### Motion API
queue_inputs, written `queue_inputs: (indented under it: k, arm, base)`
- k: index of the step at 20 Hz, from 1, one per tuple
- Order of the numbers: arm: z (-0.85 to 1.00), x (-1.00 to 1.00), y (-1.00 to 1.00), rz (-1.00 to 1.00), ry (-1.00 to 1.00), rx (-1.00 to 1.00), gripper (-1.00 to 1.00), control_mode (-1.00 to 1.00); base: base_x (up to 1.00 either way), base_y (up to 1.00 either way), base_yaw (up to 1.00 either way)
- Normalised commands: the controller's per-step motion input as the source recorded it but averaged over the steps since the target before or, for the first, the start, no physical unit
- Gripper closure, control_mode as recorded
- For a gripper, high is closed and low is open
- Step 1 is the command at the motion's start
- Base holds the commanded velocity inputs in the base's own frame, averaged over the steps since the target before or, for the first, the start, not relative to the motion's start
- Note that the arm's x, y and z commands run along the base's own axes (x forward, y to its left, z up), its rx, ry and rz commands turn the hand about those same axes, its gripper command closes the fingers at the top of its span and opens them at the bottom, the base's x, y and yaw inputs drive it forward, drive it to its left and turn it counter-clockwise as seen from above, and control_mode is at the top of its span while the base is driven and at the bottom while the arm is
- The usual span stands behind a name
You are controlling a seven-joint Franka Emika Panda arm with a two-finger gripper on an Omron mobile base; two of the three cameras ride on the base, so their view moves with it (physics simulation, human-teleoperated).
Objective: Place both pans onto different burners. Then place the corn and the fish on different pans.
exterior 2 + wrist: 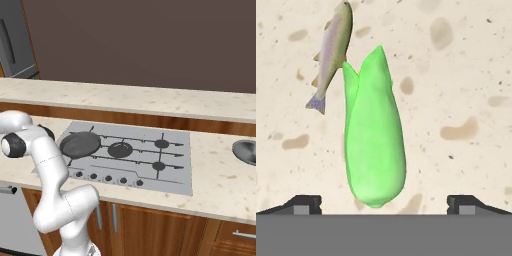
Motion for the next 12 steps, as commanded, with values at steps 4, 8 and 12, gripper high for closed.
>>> queue_inputs:
  k: [4, 8, 12]
  arm:
    - [-0.1, 0.15, 0.0, 0.0, -0.01, 0.0, -1.0, -1.0]
    - [-0.21, 0.06, 0.02, 0.0, 0.0, 0.0, -1.0, -1.0]
    - [-0.26, 0.03, 0.11, 0.0, 0.0, -0.02, -1.0, -1.0]
  base:
    - [0.0, 0.0, 0.0]
    - [0.0, 0.0, 0.0]
    - [0.0, 0.0, 0.0]
